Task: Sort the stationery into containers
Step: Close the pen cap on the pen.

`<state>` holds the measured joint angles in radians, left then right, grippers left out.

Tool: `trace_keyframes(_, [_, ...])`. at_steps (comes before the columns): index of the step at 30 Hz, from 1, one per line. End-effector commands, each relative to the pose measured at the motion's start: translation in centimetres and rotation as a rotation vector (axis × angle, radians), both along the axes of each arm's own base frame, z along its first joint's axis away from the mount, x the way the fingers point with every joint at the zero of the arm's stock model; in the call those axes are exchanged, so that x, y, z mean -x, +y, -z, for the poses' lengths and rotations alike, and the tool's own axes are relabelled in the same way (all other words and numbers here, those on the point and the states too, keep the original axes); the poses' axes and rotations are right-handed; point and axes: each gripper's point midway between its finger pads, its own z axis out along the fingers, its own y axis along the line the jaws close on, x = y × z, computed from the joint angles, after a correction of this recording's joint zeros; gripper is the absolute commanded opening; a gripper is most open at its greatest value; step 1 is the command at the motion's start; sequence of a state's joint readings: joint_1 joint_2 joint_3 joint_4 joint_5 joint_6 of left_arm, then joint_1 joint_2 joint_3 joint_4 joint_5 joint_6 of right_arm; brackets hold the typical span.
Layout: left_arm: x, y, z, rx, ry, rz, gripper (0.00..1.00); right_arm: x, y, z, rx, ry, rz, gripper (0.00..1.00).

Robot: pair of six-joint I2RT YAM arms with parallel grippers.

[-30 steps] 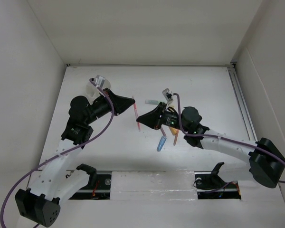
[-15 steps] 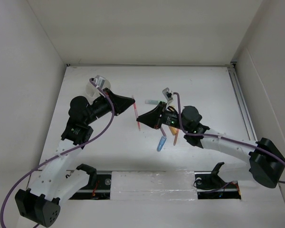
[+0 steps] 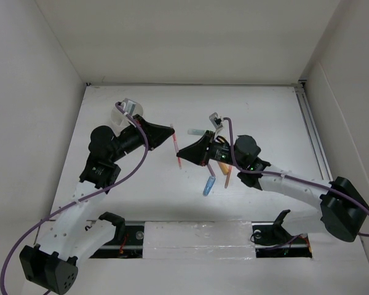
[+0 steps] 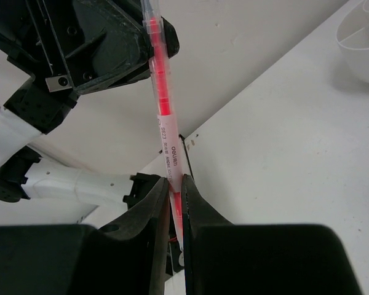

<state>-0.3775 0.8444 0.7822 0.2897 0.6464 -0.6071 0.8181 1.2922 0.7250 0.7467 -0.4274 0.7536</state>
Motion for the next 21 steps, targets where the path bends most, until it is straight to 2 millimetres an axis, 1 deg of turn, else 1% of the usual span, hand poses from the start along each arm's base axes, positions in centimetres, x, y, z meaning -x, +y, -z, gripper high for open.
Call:
trace_keyframes(1, [4.2, -1.4, 5.0, -0.076, 0.179, 0.213, 0.0, -2.4, -3.5, -13.9, -0.362, -0.251, 0.176, 0.0])
trace_keyframes(3, [4.2, -1.4, 5.0, -0.076, 0.179, 0.213, 0.0, -2.4, -3.5, -13.9, -0.362, -0.251, 0.176, 0.0])
trace_keyframes(4, [4.2, -1.4, 5.1, -0.071, 0.185, 0.213, 0.0, -2.4, -3.5, -14.3, -0.369, -0.257, 0.175, 0.0])
trace_keyframes(5, [4.4, -1.3, 4.9, -0.064, 0.185, 0.213, 0.0, -2.4, -3.5, -14.3, -0.369, -0.257, 0.175, 0.0])
trace_keyframes(6, [4.3, -1.4, 4.7, -0.061, 0.175, 0.213, 0.0, -2.3, -3.6, -14.7, -0.376, -0.263, 0.175, 0.0])
trace_keyframes(7, [4.3, -1.4, 4.8, -0.053, 0.184, 0.213, 0.0, -2.5, -3.4, -14.4, -0.369, -0.257, 0.175, 0.0])
trace_keyframes(9, [4.5, -1.5, 4.5, -0.037, 0.194, 0.222, 0.0, -2.4, -3.5, -14.6, -0.38, -0.266, 0.175, 0.0])
trace_keyframes(12, [4.3, -1.5, 4.5, -0.024, 0.203, 0.213, 0.0, -2.3, -3.7, -15.1, -0.395, -0.279, 0.174, 0.0])
trace_keyframes(13, [4.4, -1.5, 4.5, -0.02, 0.21, 0.213, 0.0, -2.3, -3.6, -14.6, -0.388, -0.273, 0.174, 0.0])
trace_keyframes(14, [4.4, -1.5, 4.6, -0.023, 0.219, 0.213, 0.0, -2.2, -3.7, -14.9, -0.397, -0.281, 0.174, 0.0])
trace_keyframes(16, [4.5, -1.4, 4.0, -0.017, 0.2, 0.214, 0.0, -2.2, -3.7, -14.9, -0.397, -0.281, 0.174, 0.0])
trace_keyframes(19, [4.6, -1.5, 3.9, -0.011, 0.211, 0.214, 0.0, -2.1, -3.8, -15.1, -0.405, -0.288, 0.174, 0.0])
trace_keyframes(21, [4.6, -1.5, 3.9, -0.011, 0.211, 0.214, 0.0, -1.9, -4.0, -15.9, -0.425, -0.305, 0.173, 0.0])
